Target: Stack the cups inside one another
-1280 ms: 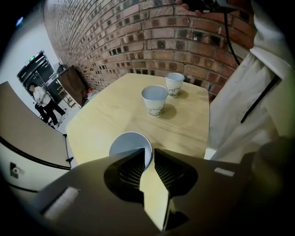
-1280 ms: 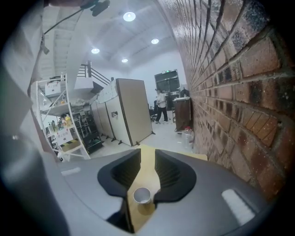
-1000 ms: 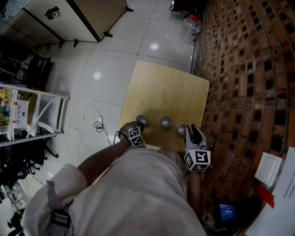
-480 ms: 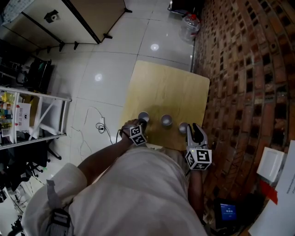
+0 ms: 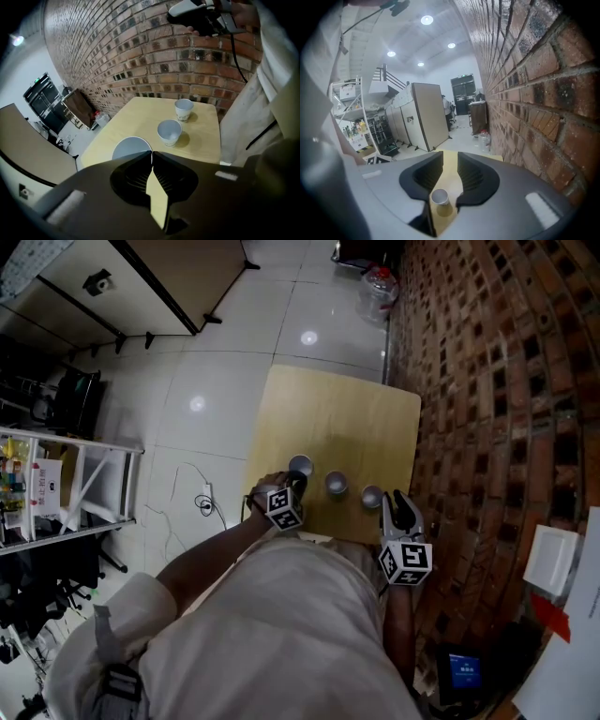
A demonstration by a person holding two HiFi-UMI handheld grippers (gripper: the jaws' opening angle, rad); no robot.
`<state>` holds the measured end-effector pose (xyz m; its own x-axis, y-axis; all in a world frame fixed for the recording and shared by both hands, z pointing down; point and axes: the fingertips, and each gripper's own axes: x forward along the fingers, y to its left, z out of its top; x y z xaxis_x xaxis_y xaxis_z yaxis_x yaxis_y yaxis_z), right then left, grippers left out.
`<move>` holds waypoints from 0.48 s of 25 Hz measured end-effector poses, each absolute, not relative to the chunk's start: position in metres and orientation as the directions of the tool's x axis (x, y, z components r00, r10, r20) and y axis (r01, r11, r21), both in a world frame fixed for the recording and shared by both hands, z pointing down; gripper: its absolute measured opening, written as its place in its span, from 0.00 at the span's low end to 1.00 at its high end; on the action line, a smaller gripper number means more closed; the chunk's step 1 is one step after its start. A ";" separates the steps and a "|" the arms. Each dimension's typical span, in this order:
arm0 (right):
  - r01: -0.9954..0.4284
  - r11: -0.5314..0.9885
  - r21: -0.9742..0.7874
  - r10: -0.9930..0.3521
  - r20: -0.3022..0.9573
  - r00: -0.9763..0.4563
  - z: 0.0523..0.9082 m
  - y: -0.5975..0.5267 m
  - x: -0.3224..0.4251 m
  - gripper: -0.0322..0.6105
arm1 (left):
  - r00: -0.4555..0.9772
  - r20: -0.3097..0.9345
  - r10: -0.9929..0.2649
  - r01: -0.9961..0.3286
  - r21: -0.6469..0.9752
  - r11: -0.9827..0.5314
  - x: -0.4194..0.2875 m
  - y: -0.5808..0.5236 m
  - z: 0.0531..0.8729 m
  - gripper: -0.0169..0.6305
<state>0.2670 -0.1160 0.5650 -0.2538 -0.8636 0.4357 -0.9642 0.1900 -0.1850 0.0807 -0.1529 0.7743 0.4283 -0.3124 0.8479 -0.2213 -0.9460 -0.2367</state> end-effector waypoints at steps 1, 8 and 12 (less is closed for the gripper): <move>-0.965 0.186 -0.186 -0.865 0.434 -0.251 0.565 -0.115 0.268 0.19 | 0.440 0.840 -0.317 -0.219 -0.243 -0.945 0.085 -0.155 0.769 0.07; -0.969 0.162 -0.188 -0.873 0.431 -0.230 0.565 -0.109 0.272 0.19 | 0.529 0.795 -0.296 -0.163 -0.247 -0.955 0.119 -0.153 0.735 0.07; -0.971 0.147 -0.190 -0.877 0.429 -0.217 0.565 -0.105 0.276 0.19 | 0.559 0.787 -0.261 -0.110 -0.242 -0.964 0.138 -0.142 0.727 0.07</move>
<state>0.2760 -0.1047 0.5652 -0.2167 -0.8769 0.4290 -0.9707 0.1469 -0.1899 0.1377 -0.1418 0.7269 0.5593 -0.2611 0.7867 -0.1098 -0.9641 -0.2419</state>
